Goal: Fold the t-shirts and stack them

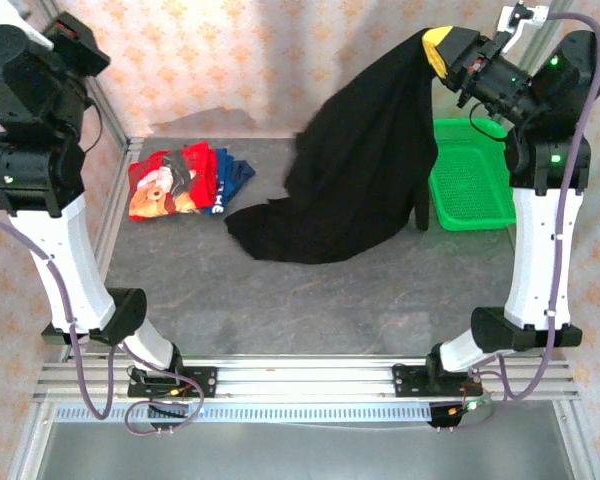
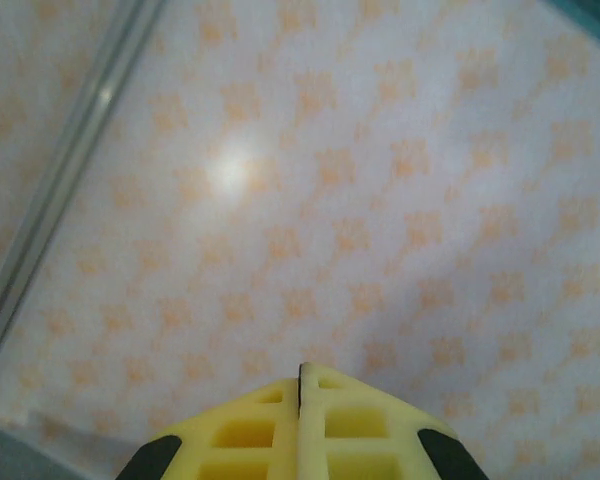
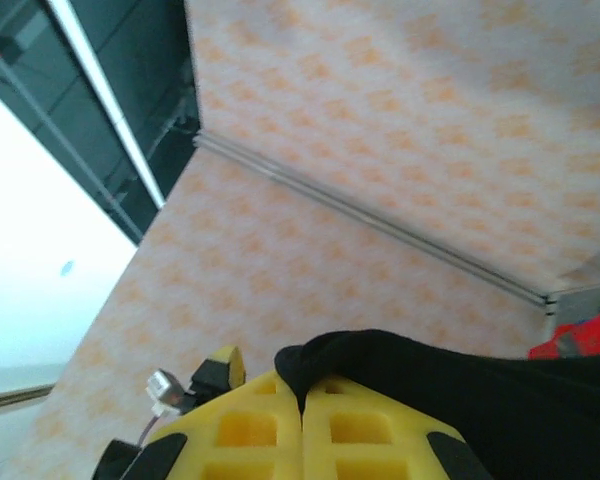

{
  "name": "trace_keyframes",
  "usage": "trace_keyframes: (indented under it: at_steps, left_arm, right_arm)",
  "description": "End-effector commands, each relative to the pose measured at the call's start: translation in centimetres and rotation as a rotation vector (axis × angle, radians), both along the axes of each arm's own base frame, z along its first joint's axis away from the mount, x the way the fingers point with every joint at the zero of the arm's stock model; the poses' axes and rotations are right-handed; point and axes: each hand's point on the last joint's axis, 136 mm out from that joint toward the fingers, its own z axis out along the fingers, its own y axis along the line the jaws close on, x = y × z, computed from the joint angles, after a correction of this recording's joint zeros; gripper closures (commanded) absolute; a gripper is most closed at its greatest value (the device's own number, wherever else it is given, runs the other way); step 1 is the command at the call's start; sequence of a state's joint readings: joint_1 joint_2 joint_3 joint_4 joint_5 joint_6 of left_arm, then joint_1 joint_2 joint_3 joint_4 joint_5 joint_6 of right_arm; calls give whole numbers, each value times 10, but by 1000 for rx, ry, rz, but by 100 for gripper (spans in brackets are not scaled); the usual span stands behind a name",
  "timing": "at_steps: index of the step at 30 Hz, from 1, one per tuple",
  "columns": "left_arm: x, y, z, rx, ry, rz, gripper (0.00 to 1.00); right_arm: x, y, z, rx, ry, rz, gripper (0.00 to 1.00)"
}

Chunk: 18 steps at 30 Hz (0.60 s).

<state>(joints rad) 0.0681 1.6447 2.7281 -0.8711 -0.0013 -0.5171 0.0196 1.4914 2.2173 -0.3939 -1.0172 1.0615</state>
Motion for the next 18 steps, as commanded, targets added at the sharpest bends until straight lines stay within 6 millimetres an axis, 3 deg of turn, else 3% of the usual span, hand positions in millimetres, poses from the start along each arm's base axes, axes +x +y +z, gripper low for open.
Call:
trace_keyframes:
  at_steps: [1, 3, 6, 9, 14, 18]
  left_arm:
    - [17, -10, 8, -36, -52, -89, 99]
    - [40, -32, -11, -74, 1, -219, 99]
    - [62, -78, -68, -56, 182, -339, 99]
    - [71, -121, -138, -69, 321, -436, 89]
    - [49, -171, -282, -171, 601, -528, 55]
    - [24, -223, -381, -203, 838, -609, 44]
  right_arm:
    - [-26, 4, 18, 64, -14, 28, 100]
    - [-13, 6, -6, 36, 41, 3, 100]
    - [8, 8, -44, 23, 109, -15, 100]
    - [29, 3, -90, -52, 185, -81, 100]
    - [61, -13, -164, -227, 300, -199, 100]
    - [70, -25, -199, -303, 363, -249, 100]
